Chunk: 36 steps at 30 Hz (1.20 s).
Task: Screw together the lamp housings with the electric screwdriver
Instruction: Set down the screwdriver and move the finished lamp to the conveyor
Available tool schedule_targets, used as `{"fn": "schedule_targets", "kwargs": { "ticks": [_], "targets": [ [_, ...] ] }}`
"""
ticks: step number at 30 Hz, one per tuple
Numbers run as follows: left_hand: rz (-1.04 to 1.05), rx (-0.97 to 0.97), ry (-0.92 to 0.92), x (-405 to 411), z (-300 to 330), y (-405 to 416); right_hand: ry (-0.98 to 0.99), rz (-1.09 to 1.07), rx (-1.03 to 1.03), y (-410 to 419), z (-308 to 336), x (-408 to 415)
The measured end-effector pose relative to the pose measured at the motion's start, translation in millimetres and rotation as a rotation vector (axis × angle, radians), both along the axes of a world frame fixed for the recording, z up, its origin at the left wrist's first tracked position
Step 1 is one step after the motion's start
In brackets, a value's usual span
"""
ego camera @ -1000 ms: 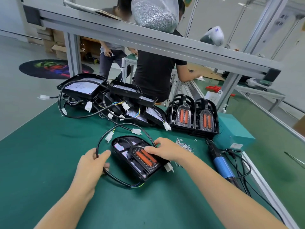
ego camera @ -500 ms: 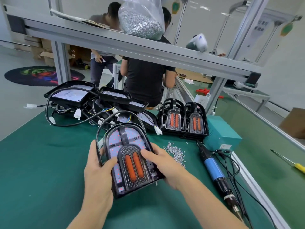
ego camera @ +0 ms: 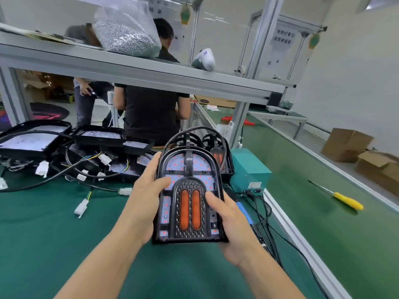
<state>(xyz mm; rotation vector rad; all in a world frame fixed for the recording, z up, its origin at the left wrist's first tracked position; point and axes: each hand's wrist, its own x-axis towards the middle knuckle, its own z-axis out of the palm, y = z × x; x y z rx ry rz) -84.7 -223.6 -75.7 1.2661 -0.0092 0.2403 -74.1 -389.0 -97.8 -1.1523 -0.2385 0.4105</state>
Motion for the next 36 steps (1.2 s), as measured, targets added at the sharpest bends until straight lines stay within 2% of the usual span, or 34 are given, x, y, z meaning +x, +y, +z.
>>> {"fn": "schedule_targets", "kwargs": {
  "ticks": [6, 11, 17, 25, 28, 32, 36],
  "targets": [
    [-0.229, 0.069, 0.031, 47.6, 18.7, -66.0, -0.016, -0.299, 0.073, -60.6, 15.4, 7.4],
    [-0.396, 0.206, 0.046, 87.3, 33.6, -142.3, 0.007, -0.562, 0.143, -120.1, 22.0, 21.8],
    [-0.496, 0.435, 0.030, 108.3, 25.4, -226.3, 0.038, -0.884, 0.163, -192.8, 11.5, 50.6],
    [-0.616, 0.626, 0.078, 124.7, -16.4, -275.0, 0.149, -1.080, 0.244, -244.5, -22.5, 94.6],
    [-0.572, 0.824, 0.046, 129.2, -32.6, -278.7, 0.230, -1.120, 0.236, -248.9, -33.6, 110.6],
    [-0.528, 1.295, -0.094, 132.8, -56.8, -283.0, 0.316, -1.220, 0.184, -249.1, -50.0, 131.2],
    [-0.569, 1.479, -0.193, 136.2, -71.9, -286.6, 0.363, -1.283, 0.097, -249.8, -61.8, 144.7]
  ]
}}
